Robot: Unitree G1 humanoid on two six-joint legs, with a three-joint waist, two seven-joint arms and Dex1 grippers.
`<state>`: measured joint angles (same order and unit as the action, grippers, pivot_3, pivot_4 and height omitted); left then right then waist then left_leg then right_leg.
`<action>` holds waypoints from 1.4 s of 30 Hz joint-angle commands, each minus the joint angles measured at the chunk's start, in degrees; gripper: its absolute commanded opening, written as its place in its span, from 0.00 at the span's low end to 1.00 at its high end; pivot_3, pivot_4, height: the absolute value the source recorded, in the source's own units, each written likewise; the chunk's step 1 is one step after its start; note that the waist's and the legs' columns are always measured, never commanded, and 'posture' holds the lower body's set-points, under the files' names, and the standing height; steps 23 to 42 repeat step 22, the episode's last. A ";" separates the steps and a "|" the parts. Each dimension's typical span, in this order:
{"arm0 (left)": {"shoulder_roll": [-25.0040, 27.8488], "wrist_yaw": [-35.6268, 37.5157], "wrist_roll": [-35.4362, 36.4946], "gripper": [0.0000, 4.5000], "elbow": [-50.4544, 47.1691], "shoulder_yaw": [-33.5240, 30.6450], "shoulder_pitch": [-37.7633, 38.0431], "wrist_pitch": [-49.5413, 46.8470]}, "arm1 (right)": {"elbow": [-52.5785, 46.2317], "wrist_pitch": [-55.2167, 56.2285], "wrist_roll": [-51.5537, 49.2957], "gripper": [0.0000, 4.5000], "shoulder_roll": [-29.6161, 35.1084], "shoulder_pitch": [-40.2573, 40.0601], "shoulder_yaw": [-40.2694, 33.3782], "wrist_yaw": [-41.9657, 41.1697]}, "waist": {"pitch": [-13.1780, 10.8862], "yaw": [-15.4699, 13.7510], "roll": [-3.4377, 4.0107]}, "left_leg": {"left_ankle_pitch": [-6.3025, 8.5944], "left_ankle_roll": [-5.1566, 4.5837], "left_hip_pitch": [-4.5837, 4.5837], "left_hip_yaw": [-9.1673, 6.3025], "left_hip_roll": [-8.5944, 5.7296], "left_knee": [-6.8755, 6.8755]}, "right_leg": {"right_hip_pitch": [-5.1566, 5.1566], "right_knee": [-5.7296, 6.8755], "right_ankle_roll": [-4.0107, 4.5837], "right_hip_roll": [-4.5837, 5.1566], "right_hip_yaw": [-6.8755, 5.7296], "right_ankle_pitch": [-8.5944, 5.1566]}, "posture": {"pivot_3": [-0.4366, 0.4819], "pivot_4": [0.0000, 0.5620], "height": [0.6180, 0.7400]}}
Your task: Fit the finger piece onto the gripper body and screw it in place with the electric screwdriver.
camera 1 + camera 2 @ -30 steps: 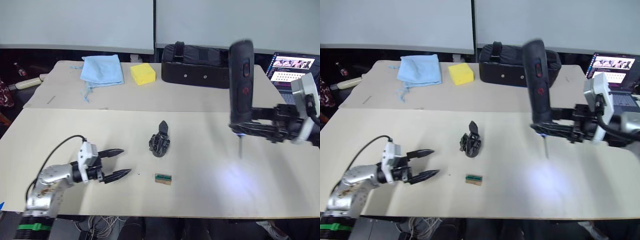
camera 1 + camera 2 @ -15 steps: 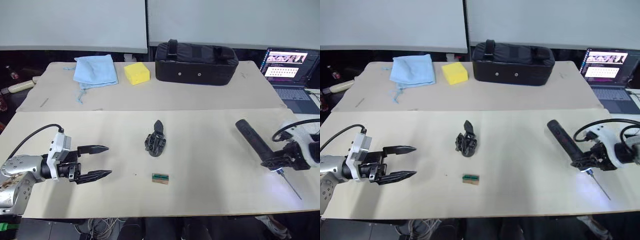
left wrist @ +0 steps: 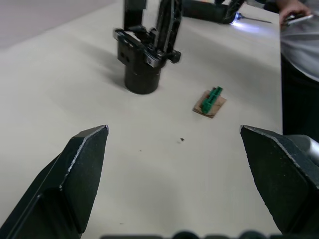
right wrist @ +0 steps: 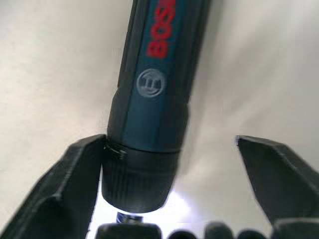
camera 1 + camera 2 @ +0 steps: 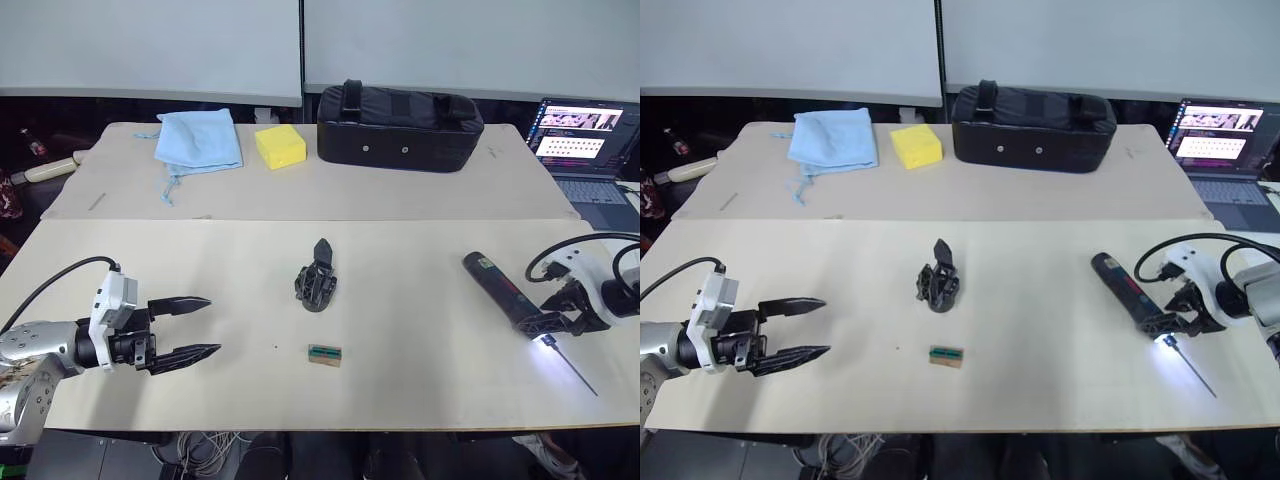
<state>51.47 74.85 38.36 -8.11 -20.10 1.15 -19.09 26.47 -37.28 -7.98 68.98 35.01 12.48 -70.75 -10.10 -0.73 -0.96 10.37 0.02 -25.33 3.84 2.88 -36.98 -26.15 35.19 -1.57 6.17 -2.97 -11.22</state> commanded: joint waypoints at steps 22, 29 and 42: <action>0.11 -6.38 -15.88 1.00 12.49 -7.14 6.94 22.45 | -39.38 36.95 -19.46 0.99 -16.53 -31.02 -27.37 -7.85 | 0.21 -0.32 -0.41 | -0.01 0.07 0.28 0.39 0.74 -0.28 | 0.09 -0.09 0.41 -0.78 0.46 0.39 | 0.48 0.27 1.00; 0.11 -6.38 -15.88 1.00 12.49 -7.14 6.94 22.45 | -39.38 36.95 -19.46 0.99 -16.53 -31.02 -27.37 -7.85 | 0.21 -0.32 -0.41 | -0.01 0.07 0.28 0.39 0.74 -0.28 | 0.09 -0.09 0.41 -0.78 0.46 0.39 | 0.48 0.27 1.00; 0.11 -6.38 -15.88 1.00 12.49 -7.14 6.94 22.45 | -39.38 36.95 -19.46 0.99 -16.53 -31.02 -27.37 -7.85 | 0.21 -0.32 -0.41 | -0.01 0.07 0.28 0.39 0.74 -0.28 | 0.09 -0.09 0.41 -0.78 0.46 0.39 | 0.48 0.27 1.00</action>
